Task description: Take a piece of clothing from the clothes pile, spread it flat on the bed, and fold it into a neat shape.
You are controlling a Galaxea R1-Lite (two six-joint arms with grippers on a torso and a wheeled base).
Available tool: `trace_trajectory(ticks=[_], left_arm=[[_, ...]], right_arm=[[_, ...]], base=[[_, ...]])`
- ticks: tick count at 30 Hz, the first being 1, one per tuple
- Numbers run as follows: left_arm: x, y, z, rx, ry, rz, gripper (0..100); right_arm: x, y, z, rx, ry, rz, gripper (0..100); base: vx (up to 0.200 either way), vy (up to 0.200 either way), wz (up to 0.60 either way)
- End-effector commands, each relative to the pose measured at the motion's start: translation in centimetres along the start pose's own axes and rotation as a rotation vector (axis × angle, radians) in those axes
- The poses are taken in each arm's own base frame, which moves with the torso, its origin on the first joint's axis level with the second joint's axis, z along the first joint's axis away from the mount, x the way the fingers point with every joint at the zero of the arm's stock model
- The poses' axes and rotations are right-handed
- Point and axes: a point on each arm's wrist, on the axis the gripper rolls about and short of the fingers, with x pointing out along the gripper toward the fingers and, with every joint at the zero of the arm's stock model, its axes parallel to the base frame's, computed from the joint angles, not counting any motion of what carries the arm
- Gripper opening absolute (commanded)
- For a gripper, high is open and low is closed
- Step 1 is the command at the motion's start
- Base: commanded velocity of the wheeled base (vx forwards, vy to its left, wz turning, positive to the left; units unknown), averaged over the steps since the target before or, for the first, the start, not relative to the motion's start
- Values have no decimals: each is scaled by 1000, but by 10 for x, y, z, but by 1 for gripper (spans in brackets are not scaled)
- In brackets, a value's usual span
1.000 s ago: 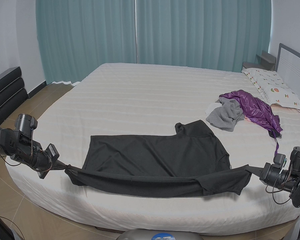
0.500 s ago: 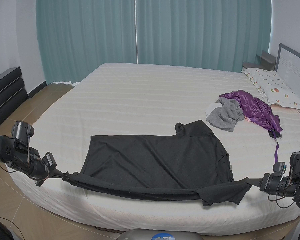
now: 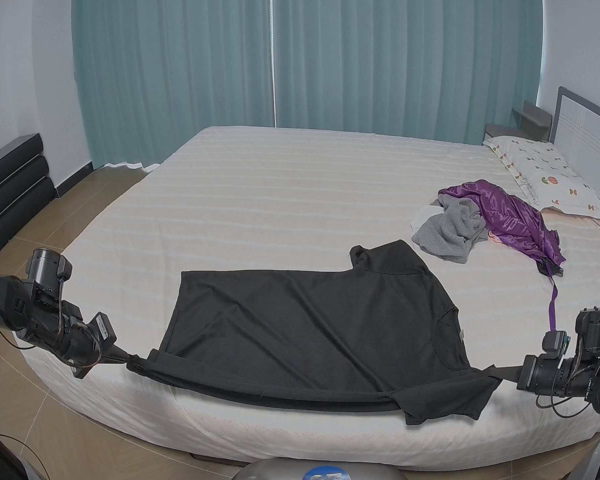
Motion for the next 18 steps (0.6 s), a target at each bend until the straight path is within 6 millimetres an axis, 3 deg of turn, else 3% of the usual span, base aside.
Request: trace_trajectory(ticks=[1, 12, 18], left_arm=[[20, -5, 16, -6, 20, 11, 0], [64, -28, 40, -10, 47, 19, 0], [74, -35, 54, -17, 10, 27, 0]], right_arm=[[18, -6, 13, 2, 1, 3, 0], [55, -21, 38, -3, -8, 0, 0], [70, -28, 47, -4, -12, 2, 0]], base=[[0, 0, 0], [0, 0, 0], [0, 0, 0]])
